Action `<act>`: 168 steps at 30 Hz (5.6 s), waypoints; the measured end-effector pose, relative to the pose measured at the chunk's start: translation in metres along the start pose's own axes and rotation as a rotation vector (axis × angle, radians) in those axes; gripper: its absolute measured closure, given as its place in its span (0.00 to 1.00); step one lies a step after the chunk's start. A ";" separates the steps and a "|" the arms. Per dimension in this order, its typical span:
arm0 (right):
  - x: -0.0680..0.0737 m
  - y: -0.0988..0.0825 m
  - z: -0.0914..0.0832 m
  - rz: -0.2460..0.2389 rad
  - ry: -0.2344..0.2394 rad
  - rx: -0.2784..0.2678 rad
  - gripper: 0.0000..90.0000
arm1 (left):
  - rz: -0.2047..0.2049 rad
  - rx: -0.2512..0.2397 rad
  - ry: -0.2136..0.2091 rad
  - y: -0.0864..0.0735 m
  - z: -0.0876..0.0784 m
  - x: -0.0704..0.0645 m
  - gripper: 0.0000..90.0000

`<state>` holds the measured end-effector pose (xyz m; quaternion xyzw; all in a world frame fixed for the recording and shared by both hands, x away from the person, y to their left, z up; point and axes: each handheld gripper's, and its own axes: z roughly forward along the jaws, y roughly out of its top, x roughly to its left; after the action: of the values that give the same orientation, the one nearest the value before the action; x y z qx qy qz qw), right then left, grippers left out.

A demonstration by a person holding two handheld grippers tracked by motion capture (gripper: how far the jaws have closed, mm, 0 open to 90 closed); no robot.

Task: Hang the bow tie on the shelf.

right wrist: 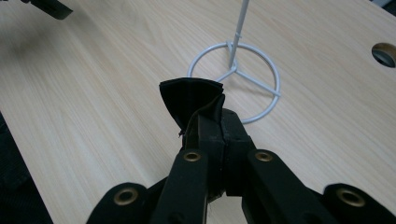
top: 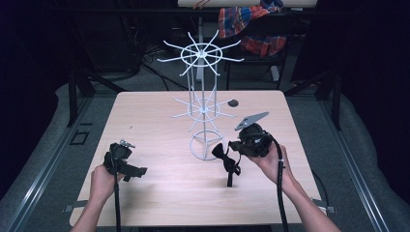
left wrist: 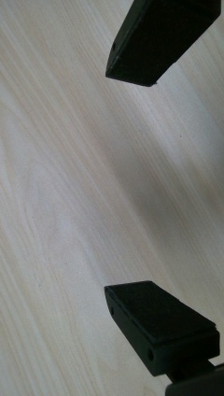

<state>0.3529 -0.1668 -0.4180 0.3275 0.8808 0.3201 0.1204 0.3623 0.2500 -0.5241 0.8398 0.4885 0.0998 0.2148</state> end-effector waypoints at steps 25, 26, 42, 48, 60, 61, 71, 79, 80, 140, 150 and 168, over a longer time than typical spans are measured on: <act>0.013 0.031 -0.013 -0.070 0.022 -0.078 1.00 | -0.002 0.014 -0.002 -0.001 0.000 0.001 0.01; 0.014 0.033 -0.015 -0.076 0.025 -0.084 1.00 | -0.002 0.011 -0.001 -0.002 0.000 0.002 0.01; 0.018 0.053 -0.027 -0.113 0.024 -0.143 1.00 | -0.009 0.015 -0.001 -0.004 -0.001 0.002 0.01; 0.013 0.056 -0.026 -0.110 0.015 -0.149 1.00 | -0.006 0.017 -0.003 -0.004 -0.001 0.002 0.01; 0.001 0.053 -0.013 -0.083 0.025 -0.141 1.00 | -0.011 0.022 -0.002 -0.005 -0.001 0.003 0.01; 0.000 0.053 -0.012 -0.082 0.025 -0.138 1.00 | -0.008 0.022 -0.002 -0.005 -0.001 0.003 0.01; -0.007 0.050 -0.007 -0.059 0.027 -0.127 1.00 | -0.007 0.024 -0.001 -0.005 0.000 0.002 0.01; -0.010 0.047 -0.001 -0.049 0.029 -0.119 1.00 | -0.003 0.032 -0.002 -0.005 0.000 0.002 0.01; -0.010 0.047 0.000 -0.050 0.031 -0.119 1.00 | -0.003 0.034 -0.004 -0.005 0.000 0.002 0.01; -0.009 0.032 0.003 -0.068 0.110 -0.031 0.34 | 0.008 0.040 -0.014 -0.004 0.001 0.001 0.01; -0.009 0.024 -0.004 -0.059 0.125 -0.010 0.19 | 0.008 0.039 -0.013 -0.004 0.001 0.001 0.01; -0.014 0.005 -0.008 -0.046 0.124 0.052 0.07 | 0.012 0.034 -0.011 -0.004 0.001 0.001 0.02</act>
<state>0.3622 -0.1771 -0.4088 0.2897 0.9018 0.3141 0.0644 0.3605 0.2525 -0.5264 0.8467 0.4840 0.0880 0.2026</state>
